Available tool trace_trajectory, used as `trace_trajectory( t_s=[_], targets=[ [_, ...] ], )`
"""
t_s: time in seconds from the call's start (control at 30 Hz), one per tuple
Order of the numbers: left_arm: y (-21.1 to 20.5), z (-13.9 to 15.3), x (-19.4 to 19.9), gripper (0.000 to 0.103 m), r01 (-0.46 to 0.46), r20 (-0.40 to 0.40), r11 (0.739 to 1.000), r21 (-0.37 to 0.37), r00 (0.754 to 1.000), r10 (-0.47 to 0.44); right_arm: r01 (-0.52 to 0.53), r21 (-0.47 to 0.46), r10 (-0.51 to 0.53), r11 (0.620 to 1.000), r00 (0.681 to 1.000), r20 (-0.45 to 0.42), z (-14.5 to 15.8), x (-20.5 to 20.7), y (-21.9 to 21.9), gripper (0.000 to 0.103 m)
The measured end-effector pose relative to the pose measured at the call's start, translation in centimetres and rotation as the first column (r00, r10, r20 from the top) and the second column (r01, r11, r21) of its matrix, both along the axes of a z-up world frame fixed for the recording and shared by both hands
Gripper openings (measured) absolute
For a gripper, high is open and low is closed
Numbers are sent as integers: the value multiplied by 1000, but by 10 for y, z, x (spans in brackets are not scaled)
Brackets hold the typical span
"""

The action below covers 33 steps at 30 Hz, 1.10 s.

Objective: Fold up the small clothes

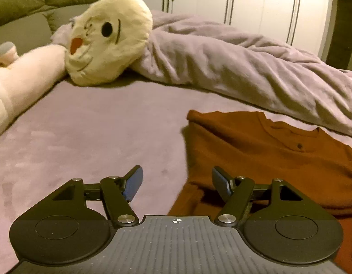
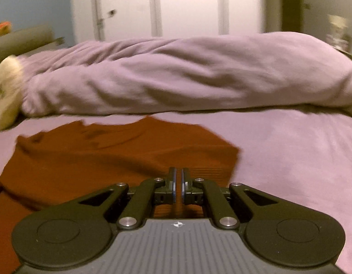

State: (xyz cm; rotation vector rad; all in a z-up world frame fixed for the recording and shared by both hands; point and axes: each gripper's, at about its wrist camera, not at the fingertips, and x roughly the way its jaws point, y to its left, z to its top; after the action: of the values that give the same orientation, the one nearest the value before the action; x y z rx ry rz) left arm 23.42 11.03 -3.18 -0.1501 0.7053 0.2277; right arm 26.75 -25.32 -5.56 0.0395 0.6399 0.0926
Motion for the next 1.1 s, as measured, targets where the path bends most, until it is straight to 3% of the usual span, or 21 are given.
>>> trace_trajectory(
  t_s=[0.1, 0.17, 0.27, 0.37, 0.5, 0.7, 0.83, 0.87, 1.0, 1.1],
  targets=[
    [-1, -12, 18, 72, 2, -21, 1000, -14, 1000, -2, -67, -39, 65, 997, 997, -33, -14, 4, 16, 3],
    [1, -24, 29, 67, -9, -61, 1000, 8, 998, 9, -77, -92, 67, 993, 992, -110, -30, 11, 20, 4],
    [10, -40, 36, 67, -43, -121, 999, 32, 991, 47, -65, -133, 52, 989, 993, -104, -27, 8, 18, 4],
    [16, -44, 30, 68, -50, -112, 998, 40, 992, 54, -59, -160, 42, 985, 993, -108, -22, 9, 17, 4],
    [16, -47, 24, 65, -45, -135, 992, 121, 989, 62, -58, -191, 37, 980, 993, -110, -16, 6, 24, 4],
    [23, -44, 14, 66, -51, -137, 993, 105, 988, 65, -143, -205, 137, 968, 990, -45, -4, 1, 59, 6],
    [26, -40, 8, 67, -61, -137, 991, 121, 988, 77, -211, -245, 198, 946, 977, -78, -18, 2, 71, 9],
    [27, -39, 6, 68, -66, -137, 989, 133, 987, 84, -222, -254, 200, 941, 973, -111, -26, 5, 70, 10],
    [37, -35, -5, 73, -98, -125, 980, 172, 985, 121, -163, -331, 134, 929, 985, -109, -20, 5, 69, 16],
    [52, -34, -21, 76, -158, -103, 973, 168, 979, 176, -181, -270, 163, 946, 983, -86, -5, 6, 75, 16]
  ],
)
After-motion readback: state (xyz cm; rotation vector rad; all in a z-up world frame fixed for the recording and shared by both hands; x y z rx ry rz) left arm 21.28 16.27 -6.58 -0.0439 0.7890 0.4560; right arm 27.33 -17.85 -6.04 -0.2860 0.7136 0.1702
